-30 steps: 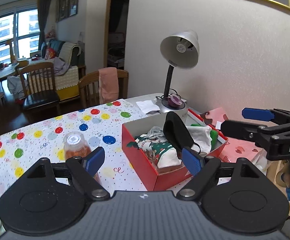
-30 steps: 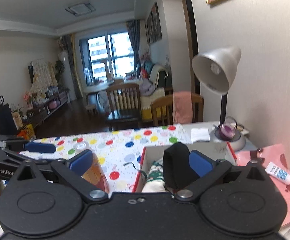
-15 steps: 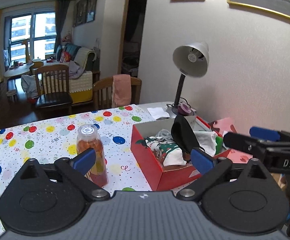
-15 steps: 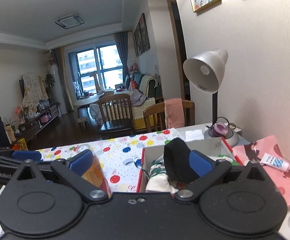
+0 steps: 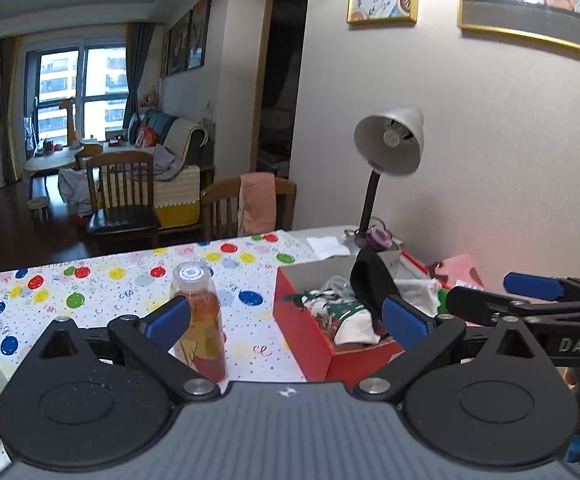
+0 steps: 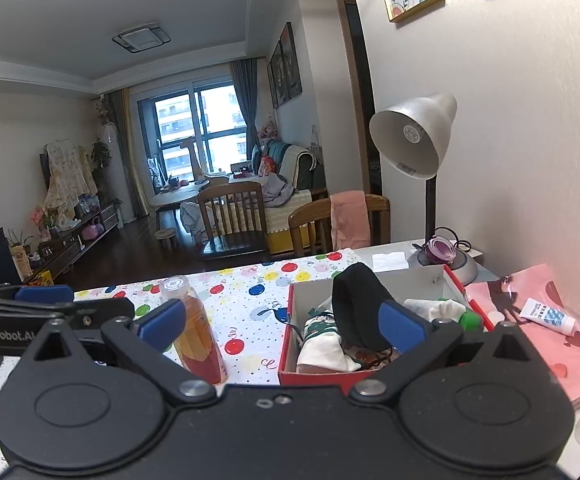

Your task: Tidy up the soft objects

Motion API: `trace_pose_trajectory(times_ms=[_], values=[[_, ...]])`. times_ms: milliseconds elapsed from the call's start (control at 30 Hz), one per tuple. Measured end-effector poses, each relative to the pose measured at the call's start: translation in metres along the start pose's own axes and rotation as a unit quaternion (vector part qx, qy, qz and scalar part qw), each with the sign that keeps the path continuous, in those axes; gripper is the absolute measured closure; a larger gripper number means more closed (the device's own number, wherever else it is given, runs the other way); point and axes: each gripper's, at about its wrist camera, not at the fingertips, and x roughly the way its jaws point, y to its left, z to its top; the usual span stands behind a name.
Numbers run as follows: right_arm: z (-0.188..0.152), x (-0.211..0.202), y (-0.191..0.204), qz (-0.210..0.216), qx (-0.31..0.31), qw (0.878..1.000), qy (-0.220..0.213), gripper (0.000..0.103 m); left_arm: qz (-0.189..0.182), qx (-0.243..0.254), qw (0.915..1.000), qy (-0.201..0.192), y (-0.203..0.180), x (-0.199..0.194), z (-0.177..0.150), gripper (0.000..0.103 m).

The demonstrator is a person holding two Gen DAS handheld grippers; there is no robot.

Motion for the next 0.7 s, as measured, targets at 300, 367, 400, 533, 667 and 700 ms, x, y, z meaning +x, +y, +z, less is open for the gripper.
trace_pose_trajectory(times_ms=[300, 367, 400, 533, 667, 700], values=[[0.0005, -0.0009, 0.0013, 0.000, 0.000, 1.000, -0.003, 0.000, 0.000, 0.000, 0.9999, -0.010, 0.0007, -0.0080, -0.0014, 0.000], [0.0006, -0.0011, 0.0015, -0.001, -0.001, 1.000, -0.002, 0.000, 0.001, 0.000, 1.0000, -0.009, 0.0011, -0.0080, -0.0021, 0.000], [0.0006, -0.0013, 0.0015, 0.000, 0.000, 1.000, -0.003, 0.000, 0.002, 0.001, 1.0000, -0.008, 0.0015, -0.0079, -0.0023, 0.000], [0.0006, -0.0002, 0.0039, 0.002, -0.001, 1.000, -0.002, 0.000, 0.004, -0.002, 1.0000, -0.005, 0.0048, -0.0080, -0.0027, 0.000], [-0.0006, 0.0032, 0.0060, 0.003, -0.002, 1.000, 0.001, 0.000, 0.005, -0.006, 1.0000, -0.001, 0.0074, -0.0088, -0.0047, 0.000], [-0.0005, 0.0033, 0.0061, 0.003, -0.002, 1.000, 0.002, 0.000, 0.005, -0.007, 1.0000, 0.000, 0.0082, -0.0088, -0.0050, 0.000]])
